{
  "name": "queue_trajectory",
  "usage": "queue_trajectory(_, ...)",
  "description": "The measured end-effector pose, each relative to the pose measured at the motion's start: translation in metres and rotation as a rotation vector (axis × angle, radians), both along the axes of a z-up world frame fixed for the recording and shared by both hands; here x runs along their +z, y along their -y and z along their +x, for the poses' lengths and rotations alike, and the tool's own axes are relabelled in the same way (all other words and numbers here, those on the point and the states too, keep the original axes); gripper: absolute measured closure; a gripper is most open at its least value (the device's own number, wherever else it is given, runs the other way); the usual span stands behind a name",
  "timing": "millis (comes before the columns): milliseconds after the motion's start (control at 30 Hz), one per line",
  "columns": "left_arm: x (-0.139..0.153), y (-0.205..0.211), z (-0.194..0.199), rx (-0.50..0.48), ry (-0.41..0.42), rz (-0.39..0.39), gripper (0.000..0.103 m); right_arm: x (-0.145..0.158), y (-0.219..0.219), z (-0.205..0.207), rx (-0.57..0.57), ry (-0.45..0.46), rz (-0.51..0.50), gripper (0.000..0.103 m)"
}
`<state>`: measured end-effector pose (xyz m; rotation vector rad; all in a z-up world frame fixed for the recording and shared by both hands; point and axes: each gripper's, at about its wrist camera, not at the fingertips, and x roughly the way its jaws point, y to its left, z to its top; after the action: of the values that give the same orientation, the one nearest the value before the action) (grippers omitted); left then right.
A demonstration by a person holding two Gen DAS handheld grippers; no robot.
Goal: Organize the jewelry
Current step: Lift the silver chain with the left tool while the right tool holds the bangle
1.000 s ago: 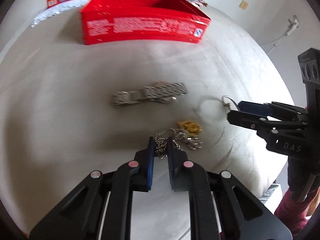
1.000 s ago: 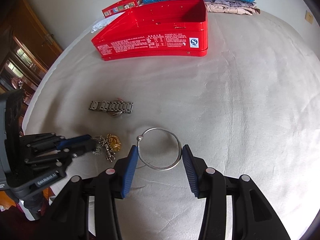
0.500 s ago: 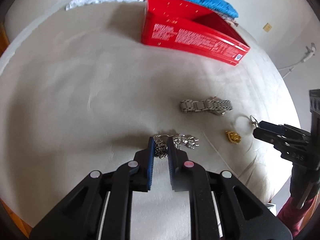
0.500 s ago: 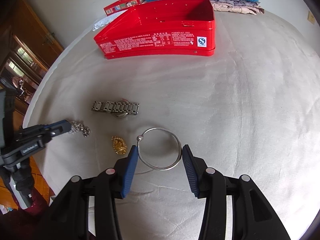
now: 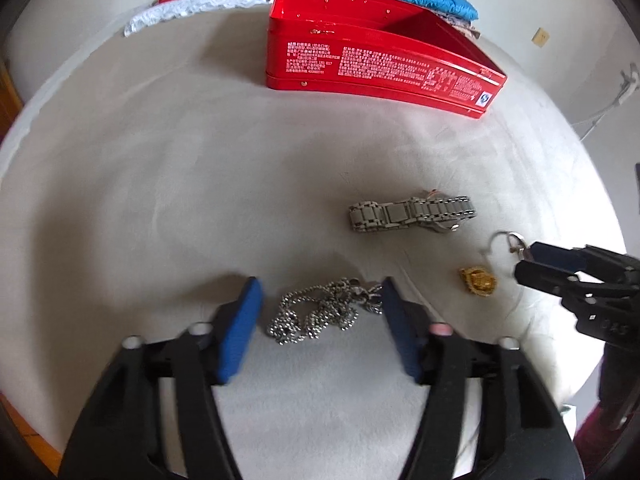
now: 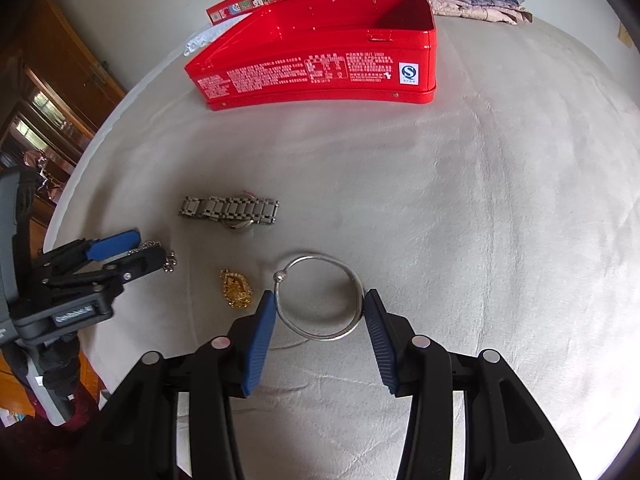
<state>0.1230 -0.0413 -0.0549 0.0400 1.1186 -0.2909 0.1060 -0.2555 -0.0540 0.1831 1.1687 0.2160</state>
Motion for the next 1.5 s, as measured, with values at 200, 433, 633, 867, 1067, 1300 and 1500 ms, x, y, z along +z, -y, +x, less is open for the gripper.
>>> queue_trajectory(200, 0.002, 0.004, -0.003, -0.043, 0.006, -0.028, 0.089, 0.000, 0.000, 0.000, -0.005, -0.003, 0.007, 0.057)
queue_trajectory(433, 0.027, -0.012, -0.011, -0.025, 0.075, -0.083, 0.093, 0.011, 0.003, -0.002, -0.014, 0.023, 0.030, 0.057)
queue_trajectory(633, 0.053, -0.017, -0.016, -0.021, 0.141, -0.131, 0.093, 0.025, 0.000, -0.001, -0.008, 0.056, 0.030, 0.057)
queue_trajectory(867, 0.042, -0.017, -0.015, -0.035, 0.111, -0.096, 0.093, 0.027, -0.007, 0.002, 0.015, 0.058, 0.031, 0.057)
queue_trajectory(1067, 0.021, -0.020, -0.002, -0.015, 0.049, -0.057, 0.088, 0.021, -0.007, 0.004, 0.013, 0.041, 0.031, 0.057)
queue_trajectory(1300, 0.019, -0.014, -0.002, -0.016, 0.060, -0.016, 0.054, 0.021, -0.003, 0.003, 0.010, 0.041, 0.031, 0.057)
queue_trajectory(1500, 0.003, -0.011, 0.002, -0.010, 0.014, 0.033, 0.051, 0.021, -0.002, 0.003, 0.014, 0.037, 0.037, 0.057)
